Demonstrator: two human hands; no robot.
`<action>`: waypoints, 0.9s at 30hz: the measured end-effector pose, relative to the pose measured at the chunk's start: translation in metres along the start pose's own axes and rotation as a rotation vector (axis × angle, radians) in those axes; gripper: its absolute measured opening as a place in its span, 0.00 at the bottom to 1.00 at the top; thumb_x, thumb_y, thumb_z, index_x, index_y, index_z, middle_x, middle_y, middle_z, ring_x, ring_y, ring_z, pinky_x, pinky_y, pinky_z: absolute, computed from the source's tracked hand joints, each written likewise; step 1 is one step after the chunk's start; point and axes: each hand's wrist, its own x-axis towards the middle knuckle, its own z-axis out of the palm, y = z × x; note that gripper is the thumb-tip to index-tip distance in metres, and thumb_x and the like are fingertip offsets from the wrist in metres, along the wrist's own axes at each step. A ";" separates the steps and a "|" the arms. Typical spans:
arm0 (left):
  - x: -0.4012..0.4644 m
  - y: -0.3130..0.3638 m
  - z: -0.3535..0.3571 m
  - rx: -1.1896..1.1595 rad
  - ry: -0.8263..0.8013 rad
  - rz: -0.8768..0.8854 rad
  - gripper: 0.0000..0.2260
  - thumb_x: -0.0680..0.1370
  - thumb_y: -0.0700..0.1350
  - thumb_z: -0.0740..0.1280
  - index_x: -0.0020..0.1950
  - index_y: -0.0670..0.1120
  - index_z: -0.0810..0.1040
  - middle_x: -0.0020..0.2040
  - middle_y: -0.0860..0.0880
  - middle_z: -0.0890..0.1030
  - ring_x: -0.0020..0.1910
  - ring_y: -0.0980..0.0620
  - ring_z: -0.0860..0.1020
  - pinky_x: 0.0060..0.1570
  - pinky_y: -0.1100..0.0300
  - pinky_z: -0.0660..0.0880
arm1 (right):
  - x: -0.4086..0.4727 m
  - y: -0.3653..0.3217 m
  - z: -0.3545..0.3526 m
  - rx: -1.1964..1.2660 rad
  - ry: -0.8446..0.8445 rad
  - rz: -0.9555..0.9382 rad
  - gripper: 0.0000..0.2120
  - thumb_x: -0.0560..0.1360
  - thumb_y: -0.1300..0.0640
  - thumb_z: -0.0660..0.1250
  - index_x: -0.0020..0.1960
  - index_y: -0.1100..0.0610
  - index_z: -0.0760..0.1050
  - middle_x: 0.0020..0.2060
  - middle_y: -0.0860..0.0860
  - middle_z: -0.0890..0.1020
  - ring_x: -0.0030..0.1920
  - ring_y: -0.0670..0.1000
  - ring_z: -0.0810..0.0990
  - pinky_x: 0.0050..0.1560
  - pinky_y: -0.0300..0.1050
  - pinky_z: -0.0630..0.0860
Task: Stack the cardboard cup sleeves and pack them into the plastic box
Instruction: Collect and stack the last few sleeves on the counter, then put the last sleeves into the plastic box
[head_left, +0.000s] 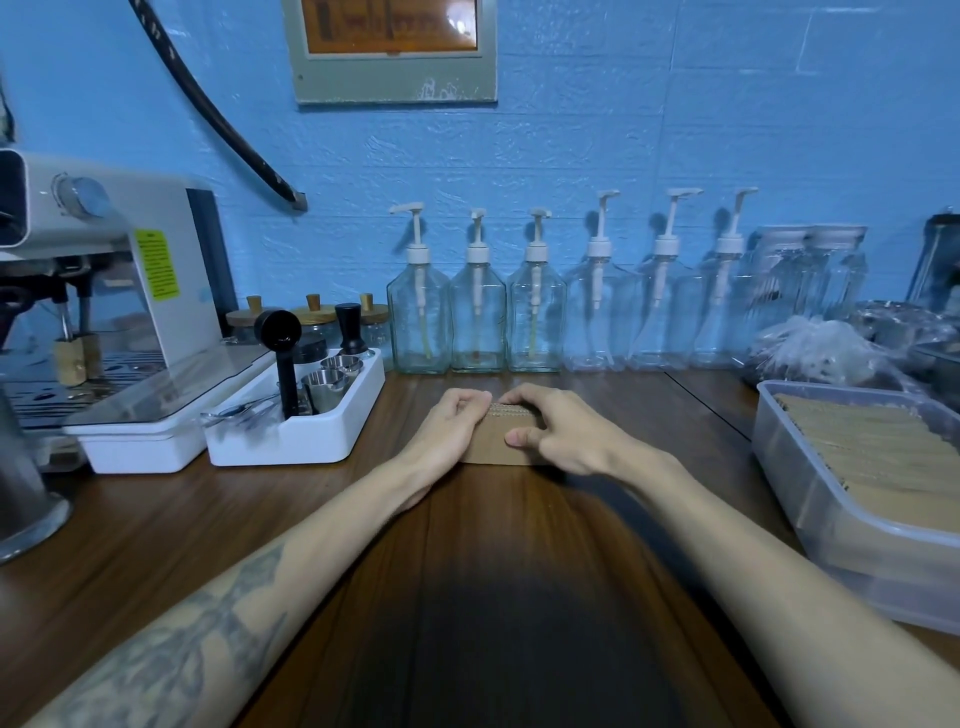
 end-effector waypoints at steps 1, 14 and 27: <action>0.002 -0.001 0.003 -0.024 0.015 -0.009 0.14 0.81 0.57 0.59 0.61 0.53 0.76 0.57 0.55 0.78 0.55 0.59 0.76 0.50 0.61 0.70 | 0.000 -0.001 0.001 0.026 0.010 0.004 0.18 0.77 0.57 0.70 0.65 0.53 0.74 0.57 0.50 0.79 0.57 0.50 0.77 0.57 0.45 0.73; 0.006 -0.004 -0.002 -0.075 -0.002 -0.016 0.15 0.81 0.60 0.58 0.54 0.54 0.79 0.54 0.52 0.80 0.54 0.55 0.78 0.53 0.58 0.72 | 0.002 -0.002 0.001 0.086 0.045 0.055 0.16 0.76 0.55 0.71 0.63 0.49 0.76 0.55 0.47 0.81 0.56 0.48 0.78 0.59 0.46 0.76; -0.038 0.017 -0.019 -0.018 -0.012 0.101 0.18 0.82 0.62 0.55 0.55 0.50 0.76 0.54 0.47 0.81 0.56 0.49 0.79 0.65 0.47 0.71 | -0.033 -0.028 -0.040 -0.093 0.139 0.157 0.14 0.75 0.54 0.71 0.59 0.46 0.75 0.53 0.48 0.82 0.55 0.51 0.79 0.62 0.54 0.75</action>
